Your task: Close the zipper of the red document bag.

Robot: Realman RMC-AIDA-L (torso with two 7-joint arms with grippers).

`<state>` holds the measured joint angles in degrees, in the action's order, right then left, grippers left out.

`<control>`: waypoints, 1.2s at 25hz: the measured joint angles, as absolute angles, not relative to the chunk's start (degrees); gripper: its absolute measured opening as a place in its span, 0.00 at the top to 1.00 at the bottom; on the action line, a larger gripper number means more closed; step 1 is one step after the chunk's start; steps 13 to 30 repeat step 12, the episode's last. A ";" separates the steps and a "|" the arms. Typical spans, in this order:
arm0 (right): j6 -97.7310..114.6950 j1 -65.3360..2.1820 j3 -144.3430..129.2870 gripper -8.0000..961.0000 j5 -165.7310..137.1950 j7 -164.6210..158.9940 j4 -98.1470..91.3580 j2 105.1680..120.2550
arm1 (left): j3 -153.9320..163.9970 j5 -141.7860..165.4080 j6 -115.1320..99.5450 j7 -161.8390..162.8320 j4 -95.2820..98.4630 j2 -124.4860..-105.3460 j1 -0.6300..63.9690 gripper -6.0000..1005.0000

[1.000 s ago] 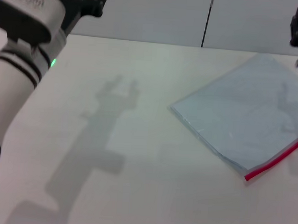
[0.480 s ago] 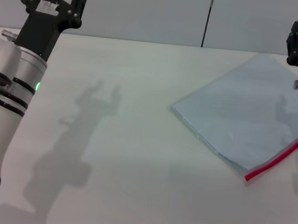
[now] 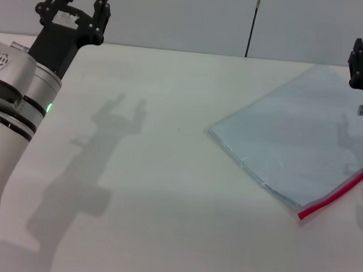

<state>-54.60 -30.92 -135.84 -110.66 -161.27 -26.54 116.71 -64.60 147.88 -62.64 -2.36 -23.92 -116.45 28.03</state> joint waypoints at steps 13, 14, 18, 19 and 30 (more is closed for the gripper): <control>-51.55 -33.60 -135.84 0.51 -110.65 -161.28 -22.70 116.62 | -63.54 148.10 -62.76 -2.94 -22.41 -116.35 28.79 0.53; -51.55 -33.60 -135.84 0.51 -110.65 -161.28 -22.70 116.62 | -63.54 148.10 -62.76 -2.94 -22.41 -116.35 28.79 0.53; -51.55 -33.60 -135.84 0.51 -110.65 -161.28 -22.70 116.62 | -63.54 148.10 -62.76 -2.94 -22.41 -116.35 28.79 0.53; -51.55 -33.60 -135.84 0.51 -110.65 -161.28 -22.70 116.62 | -63.54 148.10 -62.76 -2.94 -22.41 -116.35 28.79 0.53; -51.55 -33.60 -135.84 0.51 -110.65 -161.28 -22.70 116.62 | -63.54 148.10 -62.76 -2.94 -22.41 -116.35 28.79 0.53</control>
